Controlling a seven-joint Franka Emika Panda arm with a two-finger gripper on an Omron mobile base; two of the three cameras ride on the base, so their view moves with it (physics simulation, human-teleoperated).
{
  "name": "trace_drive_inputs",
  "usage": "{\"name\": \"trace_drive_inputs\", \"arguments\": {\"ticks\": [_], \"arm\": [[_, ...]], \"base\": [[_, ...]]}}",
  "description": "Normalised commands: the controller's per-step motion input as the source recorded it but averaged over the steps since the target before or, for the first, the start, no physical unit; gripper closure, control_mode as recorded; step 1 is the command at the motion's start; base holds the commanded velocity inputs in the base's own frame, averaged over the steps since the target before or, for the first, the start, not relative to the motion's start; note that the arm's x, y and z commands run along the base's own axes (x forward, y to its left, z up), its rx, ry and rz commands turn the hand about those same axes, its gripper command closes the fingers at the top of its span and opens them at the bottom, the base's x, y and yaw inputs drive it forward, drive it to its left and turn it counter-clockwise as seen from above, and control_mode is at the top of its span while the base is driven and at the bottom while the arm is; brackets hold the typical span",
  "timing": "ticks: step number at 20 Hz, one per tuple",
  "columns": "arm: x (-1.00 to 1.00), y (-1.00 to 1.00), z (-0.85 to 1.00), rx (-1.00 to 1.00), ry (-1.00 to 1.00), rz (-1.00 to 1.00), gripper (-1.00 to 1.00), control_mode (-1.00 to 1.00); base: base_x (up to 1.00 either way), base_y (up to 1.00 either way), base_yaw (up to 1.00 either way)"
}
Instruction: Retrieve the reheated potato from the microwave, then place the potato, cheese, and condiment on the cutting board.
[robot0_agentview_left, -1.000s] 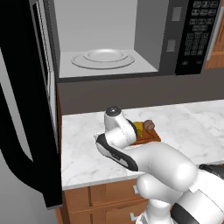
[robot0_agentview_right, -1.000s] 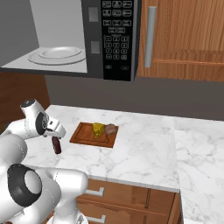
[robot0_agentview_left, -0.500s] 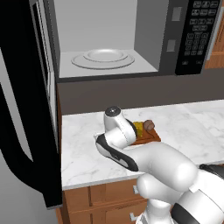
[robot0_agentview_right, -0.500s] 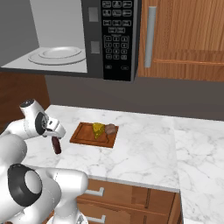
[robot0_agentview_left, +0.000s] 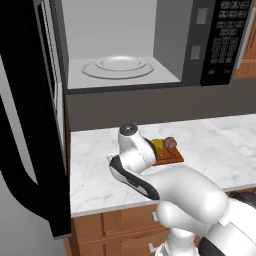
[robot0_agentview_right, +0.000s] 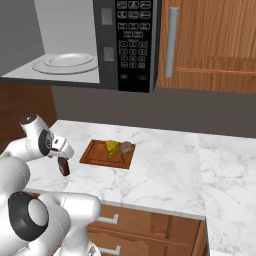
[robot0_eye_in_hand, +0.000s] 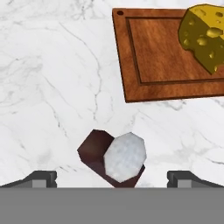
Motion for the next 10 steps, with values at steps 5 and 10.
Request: {"name": "trace_drive_inputs", "arguments": {"ticks": [5,10], "arm": [[-0.07,0.0,-0.06,0.0,-0.05,0.0,-1.0,-1.0],[0.0,-0.01,-0.08,0.01,-0.04,0.01,-1.0,-1.0]], "base": [[0.0,0.0,0.0],[0.0,0.0,0.0]]}}
